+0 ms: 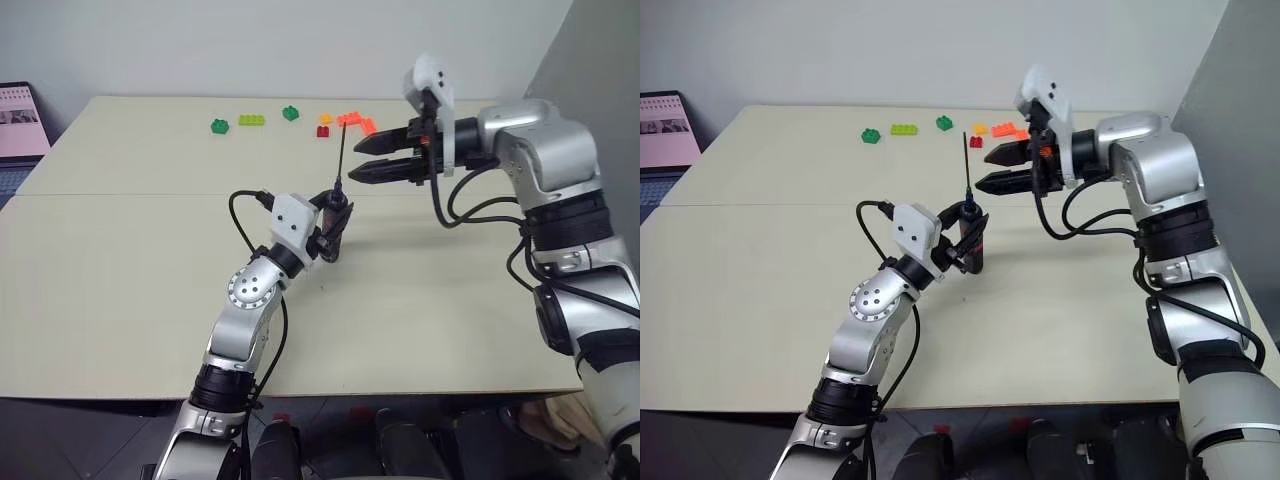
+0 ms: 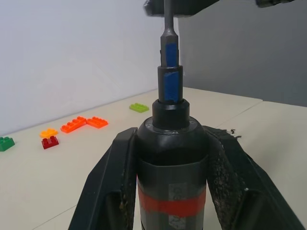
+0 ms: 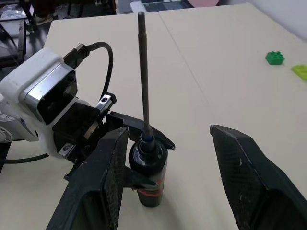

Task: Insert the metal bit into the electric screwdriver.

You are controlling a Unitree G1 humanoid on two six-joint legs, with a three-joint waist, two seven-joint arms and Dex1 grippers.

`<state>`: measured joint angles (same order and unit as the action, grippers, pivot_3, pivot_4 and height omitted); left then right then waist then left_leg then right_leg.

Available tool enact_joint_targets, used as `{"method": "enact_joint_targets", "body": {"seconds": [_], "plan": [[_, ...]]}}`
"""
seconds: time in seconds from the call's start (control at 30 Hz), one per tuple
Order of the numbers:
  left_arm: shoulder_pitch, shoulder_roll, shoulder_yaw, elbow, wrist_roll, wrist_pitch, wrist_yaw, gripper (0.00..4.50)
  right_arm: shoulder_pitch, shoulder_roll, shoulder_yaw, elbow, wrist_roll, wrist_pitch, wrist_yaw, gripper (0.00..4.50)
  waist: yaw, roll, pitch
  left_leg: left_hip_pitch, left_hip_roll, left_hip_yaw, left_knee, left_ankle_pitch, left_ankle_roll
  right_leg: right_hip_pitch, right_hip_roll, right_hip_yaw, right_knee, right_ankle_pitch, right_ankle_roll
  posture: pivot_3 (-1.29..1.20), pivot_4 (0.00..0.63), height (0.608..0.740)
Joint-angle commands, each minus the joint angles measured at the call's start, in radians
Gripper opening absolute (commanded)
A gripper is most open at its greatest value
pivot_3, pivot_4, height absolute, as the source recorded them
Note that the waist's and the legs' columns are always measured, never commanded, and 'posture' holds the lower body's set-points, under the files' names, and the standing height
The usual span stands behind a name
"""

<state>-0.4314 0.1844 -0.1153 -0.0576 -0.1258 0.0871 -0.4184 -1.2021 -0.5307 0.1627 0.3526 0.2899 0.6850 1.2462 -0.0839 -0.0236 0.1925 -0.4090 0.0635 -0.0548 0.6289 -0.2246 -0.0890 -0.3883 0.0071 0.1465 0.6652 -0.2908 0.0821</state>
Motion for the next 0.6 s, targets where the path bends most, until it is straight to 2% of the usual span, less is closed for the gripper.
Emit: {"method": "enact_joint_targets", "body": {"seconds": [0.03, 0.17, 0.33, 0.43, 0.53, 0.6], "plan": [[-0.104, 0.065, 0.025, 0.036, 0.05, 0.004, -0.005, 1.64, 0.063, -0.07, -0.099, -0.144, 0.043, 0.056, -0.055, 2.83, 0.001, 0.0, 0.0, 0.0, 0.0, 0.0, 0.0, 0.0, 0.0, 0.0, 0.0, 0.0, 0.0, 0.0, 0.0, 0.0, 0.15, 0.74], [-0.306, 0.177, -0.008, 0.156, 0.156, 0.015, -0.035, 1.64, 0.205, -0.163, -0.14, -0.324, 0.049, 0.065, -0.09, 2.83, 0.001, 0.0, 0.0, -0.004, 0.0, -0.001, 0.0, 0.0, 0.0, -0.003, 0.0, -0.001, 0.0, 0.0, 0.001, 0.0, 0.15, 0.74], [-0.559, 0.306, -0.158, 0.448, 0.277, 0.003, -0.291, 1.64, 0.42, -0.298, -0.24, -0.552, 0.018, -0.028, -0.14, 2.83, 0.02, 0.0, 0.0, -0.012, -0.001, -0.001, -0.001, 0.0, 0.0, -0.01, 0.0, -0.002, -0.002, 0.0, 0.001, 0.0, 0.15, 0.74], [-0.643, 0.324, -0.244, 0.601, 0.335, -0.079, -0.405, 1.64, 0.509, -0.325, -0.327, -0.687, 0.099, -0.006, -0.144, 2.83, 0.028, 0.001, 0.001, -0.019, -0.001, -0.001, -0.001, 0.0, 0.0, -0.018, 0.0, -0.002, -0.002, 0.0, 0.0, 0.0, 0.15, 0.74], [-0.708, 0.316, -0.321, 0.739, 0.394, -0.178, -0.498, 1.64, 0.602, -0.348, -0.403, -0.824, 0.18, 0.04, -0.146, 2.83, 0.03, 0.002, 0.001, -0.019, -0.001, 0.0, -0.001, 0.0, 0.0, -0.018, -0.001, -0.002, -0.002, 0.0, 0.0, 0.0, 0.15, 0.74], [-0.759, 0.285, -0.374, 0.85, 0.444, -0.235, -0.538, 1.64, 0.689, -0.386, -0.448, -0.912, 0.216, 0.071, -0.138, 2.83, 0.034, 0.001, 0.001, -0.022, 0.0, -0.001, -0.002, 0.0, 0.0, -0.018, 0.0, -0.005, -0.002, 0.0, -0.001, 0.0, 0.15, 0.74]]}}
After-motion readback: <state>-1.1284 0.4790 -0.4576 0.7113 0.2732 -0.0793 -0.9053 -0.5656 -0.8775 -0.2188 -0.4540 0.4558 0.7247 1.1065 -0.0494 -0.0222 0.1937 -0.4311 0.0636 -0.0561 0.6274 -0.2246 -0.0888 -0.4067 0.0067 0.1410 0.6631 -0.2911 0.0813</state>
